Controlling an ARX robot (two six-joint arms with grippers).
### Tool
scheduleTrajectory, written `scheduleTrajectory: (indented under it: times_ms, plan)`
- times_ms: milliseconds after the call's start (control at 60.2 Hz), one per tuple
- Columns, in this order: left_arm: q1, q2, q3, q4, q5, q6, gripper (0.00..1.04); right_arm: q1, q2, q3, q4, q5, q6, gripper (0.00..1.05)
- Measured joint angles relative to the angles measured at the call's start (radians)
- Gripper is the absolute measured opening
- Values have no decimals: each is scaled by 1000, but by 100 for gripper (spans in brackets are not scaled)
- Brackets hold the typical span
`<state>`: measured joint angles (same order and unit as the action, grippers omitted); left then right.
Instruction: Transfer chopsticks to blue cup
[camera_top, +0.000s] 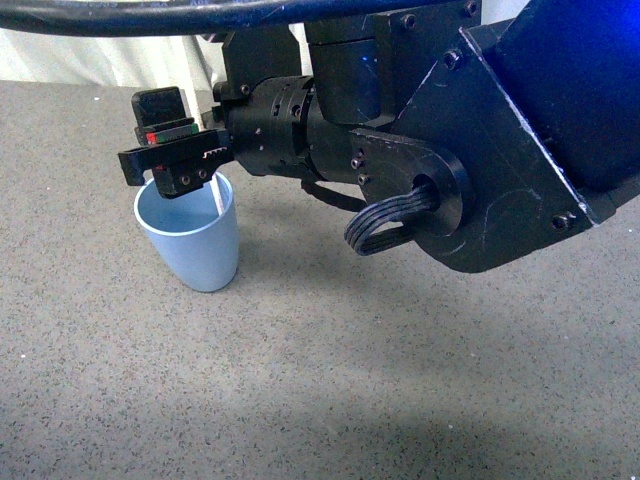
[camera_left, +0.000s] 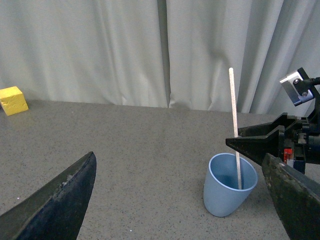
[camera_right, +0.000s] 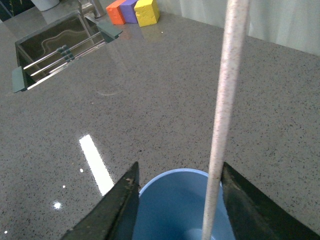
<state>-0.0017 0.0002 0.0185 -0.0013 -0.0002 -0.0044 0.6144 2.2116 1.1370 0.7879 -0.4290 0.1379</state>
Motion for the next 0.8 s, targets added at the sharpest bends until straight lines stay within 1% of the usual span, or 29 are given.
scheduleTrajectory:
  times_ms: [17,33,100,166,199,282,432,531,565,631,681,797]
  plan:
    - [0,0,0,0,0,0,98,-1,-2,-1,2,1,0,69]
    - [0,0,0,0,0,0,98,-1,-2,-1,3,1,0,71]
    - [0,0,0,0,0,0,98,-3,-10,-3,6,1,1,84]
    - [0,0,0,0,0,0,98,-3,-20,-5,6,0,0,94]
    - [0,0,0,0,0,0,98,-3,-24,-5,6,0,0,97]
    - [0,0,0,0,0,0,98,-3,-34,-5,6,0,-3,94]
    - [0,0,0,0,0,0,98,-3,-60,-23,12,2,-10,95]
    - [0,0,0,0,0,0,98,-5,-90,-50,23,26,-14,95]
    - [0,0,0,0,0,0,98,-7,-101,-59,23,40,-19,95]
    - [0,0,0,0,0,0,98,-14,-128,-79,1,107,-32,95]
    - [0,0,0,0,0,0,98,-23,-142,-91,-8,139,-37,95]
    - [0,0,0,0,0,0,98,-63,-179,-138,-35,238,-64,95]
